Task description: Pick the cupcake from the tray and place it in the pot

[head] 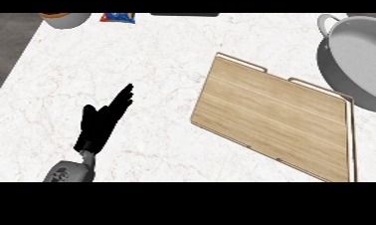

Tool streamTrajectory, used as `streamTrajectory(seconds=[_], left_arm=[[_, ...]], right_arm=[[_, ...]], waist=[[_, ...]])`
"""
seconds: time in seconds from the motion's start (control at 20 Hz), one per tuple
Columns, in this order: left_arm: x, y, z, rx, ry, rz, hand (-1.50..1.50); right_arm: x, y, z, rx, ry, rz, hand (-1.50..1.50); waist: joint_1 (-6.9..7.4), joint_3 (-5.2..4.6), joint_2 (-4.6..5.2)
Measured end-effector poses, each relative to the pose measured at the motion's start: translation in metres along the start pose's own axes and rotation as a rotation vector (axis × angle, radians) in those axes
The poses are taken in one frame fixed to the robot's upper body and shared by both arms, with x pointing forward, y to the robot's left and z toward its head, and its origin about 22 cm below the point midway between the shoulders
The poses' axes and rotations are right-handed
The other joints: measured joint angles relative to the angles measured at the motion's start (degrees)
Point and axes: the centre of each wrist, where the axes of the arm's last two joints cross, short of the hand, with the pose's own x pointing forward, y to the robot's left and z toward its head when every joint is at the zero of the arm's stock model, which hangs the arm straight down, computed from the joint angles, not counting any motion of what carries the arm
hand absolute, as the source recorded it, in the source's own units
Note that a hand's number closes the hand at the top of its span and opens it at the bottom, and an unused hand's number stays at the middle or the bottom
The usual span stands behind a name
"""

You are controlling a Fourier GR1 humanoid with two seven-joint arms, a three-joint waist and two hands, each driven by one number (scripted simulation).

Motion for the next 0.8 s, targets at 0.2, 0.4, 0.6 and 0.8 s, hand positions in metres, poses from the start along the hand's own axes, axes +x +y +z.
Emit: streamTrajectory(seconds=[0.2,0.4,0.6,0.8], left_arm=[[0.002,0.004,-0.001,-0.001,-0.007,0.0,0.0],[0.004,0.003,-0.001,-0.012,-0.009,-0.001,0.0],[0.009,0.001,-0.005,-0.018,-0.019,0.0,0.0],[0.011,-0.002,-0.009,-0.027,-0.016,-0.002,0.0]], right_arm=[[0.023,0.02,-0.023,0.057,0.013,0.074,1.5],[0.043,0.04,-0.039,0.098,0.026,0.181,1.5],[0.052,0.057,-0.047,0.122,0.066,0.381,1.5],[0.061,0.082,-0.054,0.193,0.134,0.504,1.5]], waist=[[0.3,0.02,0.09],[0.87,0.03,0.27],[1.54,0.06,0.6],[1.89,0.07,0.77]])
